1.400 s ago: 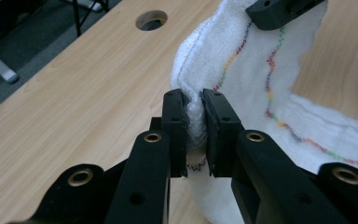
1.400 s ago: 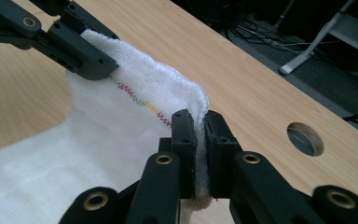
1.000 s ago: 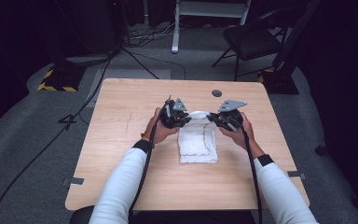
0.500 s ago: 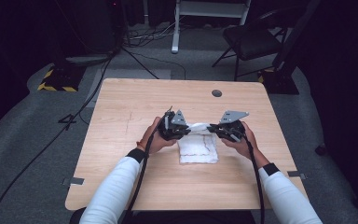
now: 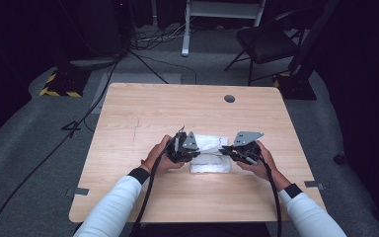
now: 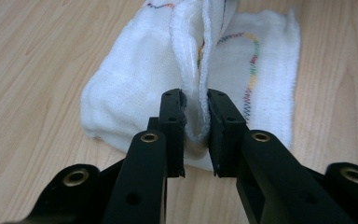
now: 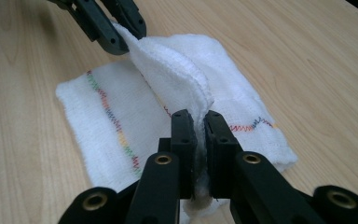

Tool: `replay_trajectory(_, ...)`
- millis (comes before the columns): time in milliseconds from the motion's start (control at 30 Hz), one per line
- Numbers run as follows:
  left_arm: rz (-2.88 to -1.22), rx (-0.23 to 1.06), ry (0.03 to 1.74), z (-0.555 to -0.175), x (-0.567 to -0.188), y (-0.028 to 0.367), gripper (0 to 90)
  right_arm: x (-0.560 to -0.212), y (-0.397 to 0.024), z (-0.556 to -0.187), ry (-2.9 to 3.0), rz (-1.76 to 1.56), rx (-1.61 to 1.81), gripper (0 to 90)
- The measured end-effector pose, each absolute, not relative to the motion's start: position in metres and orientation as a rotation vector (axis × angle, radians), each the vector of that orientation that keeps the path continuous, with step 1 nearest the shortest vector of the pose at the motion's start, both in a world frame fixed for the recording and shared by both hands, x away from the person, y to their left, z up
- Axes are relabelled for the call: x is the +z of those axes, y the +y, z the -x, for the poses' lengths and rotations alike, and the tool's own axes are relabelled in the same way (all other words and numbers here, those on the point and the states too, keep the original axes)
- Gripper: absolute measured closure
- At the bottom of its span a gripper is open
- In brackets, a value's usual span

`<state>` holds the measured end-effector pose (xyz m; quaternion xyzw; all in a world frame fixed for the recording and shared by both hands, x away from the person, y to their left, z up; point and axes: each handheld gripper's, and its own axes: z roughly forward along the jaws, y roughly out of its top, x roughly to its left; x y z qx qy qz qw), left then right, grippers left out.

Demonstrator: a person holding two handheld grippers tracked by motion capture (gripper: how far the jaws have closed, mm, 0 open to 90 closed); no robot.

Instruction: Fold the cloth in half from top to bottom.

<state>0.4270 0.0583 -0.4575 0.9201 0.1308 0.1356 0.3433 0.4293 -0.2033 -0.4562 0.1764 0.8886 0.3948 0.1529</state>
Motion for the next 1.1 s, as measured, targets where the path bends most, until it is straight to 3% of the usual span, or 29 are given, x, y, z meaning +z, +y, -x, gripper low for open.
replay_trajectory(1100, -2.425, 0.281, 0.278, -0.391, -0.468, 0.057, 72.1, -0.472, -0.215, -0.403, 2.658, -0.453, 1.031, 79.4)
